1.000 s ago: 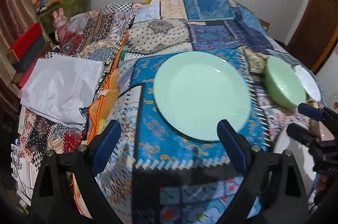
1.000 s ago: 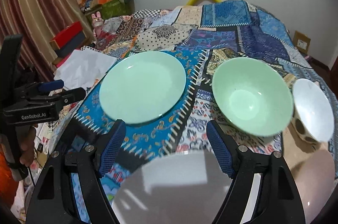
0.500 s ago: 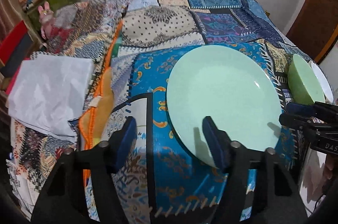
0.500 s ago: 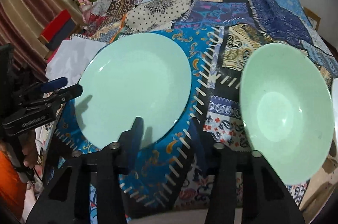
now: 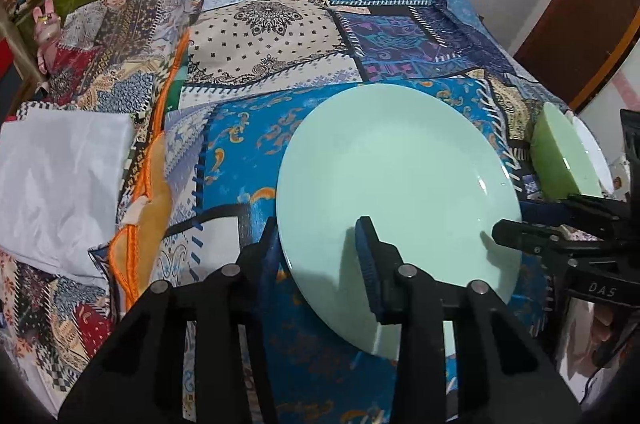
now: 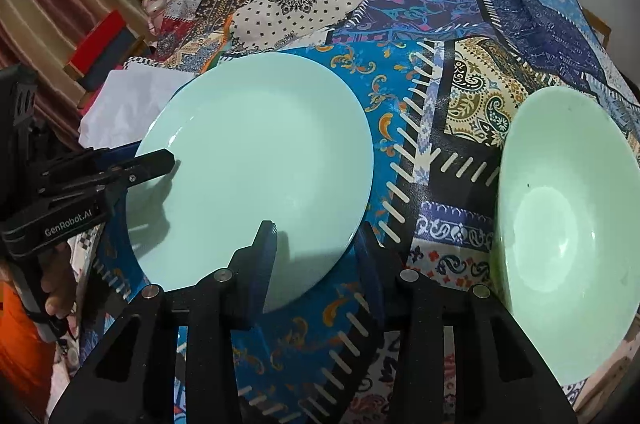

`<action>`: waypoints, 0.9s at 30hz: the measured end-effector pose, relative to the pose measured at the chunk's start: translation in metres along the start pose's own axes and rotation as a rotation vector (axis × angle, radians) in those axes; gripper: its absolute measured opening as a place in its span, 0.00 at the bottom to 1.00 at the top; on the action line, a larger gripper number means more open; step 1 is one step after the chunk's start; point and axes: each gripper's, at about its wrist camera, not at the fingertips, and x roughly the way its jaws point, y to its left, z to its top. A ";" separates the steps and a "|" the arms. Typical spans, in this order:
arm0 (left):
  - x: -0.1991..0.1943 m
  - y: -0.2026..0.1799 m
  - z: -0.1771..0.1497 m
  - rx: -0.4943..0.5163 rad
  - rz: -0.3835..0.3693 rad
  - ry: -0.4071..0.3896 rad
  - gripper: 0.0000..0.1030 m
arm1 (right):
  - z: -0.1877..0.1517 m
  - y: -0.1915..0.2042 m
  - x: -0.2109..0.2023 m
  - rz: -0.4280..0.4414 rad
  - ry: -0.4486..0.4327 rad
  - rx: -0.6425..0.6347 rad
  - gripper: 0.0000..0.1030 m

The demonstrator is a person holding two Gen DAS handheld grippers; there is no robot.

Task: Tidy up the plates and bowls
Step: 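Lift the pale green plate with the left tool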

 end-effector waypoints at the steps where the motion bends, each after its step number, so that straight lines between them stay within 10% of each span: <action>1: 0.002 0.001 0.001 0.002 -0.003 0.003 0.36 | 0.001 0.001 0.001 -0.001 0.001 0.001 0.36; 27: -0.047 -0.012 -0.047 -0.006 0.001 -0.009 0.32 | -0.028 0.017 -0.024 -0.007 -0.055 -0.058 0.29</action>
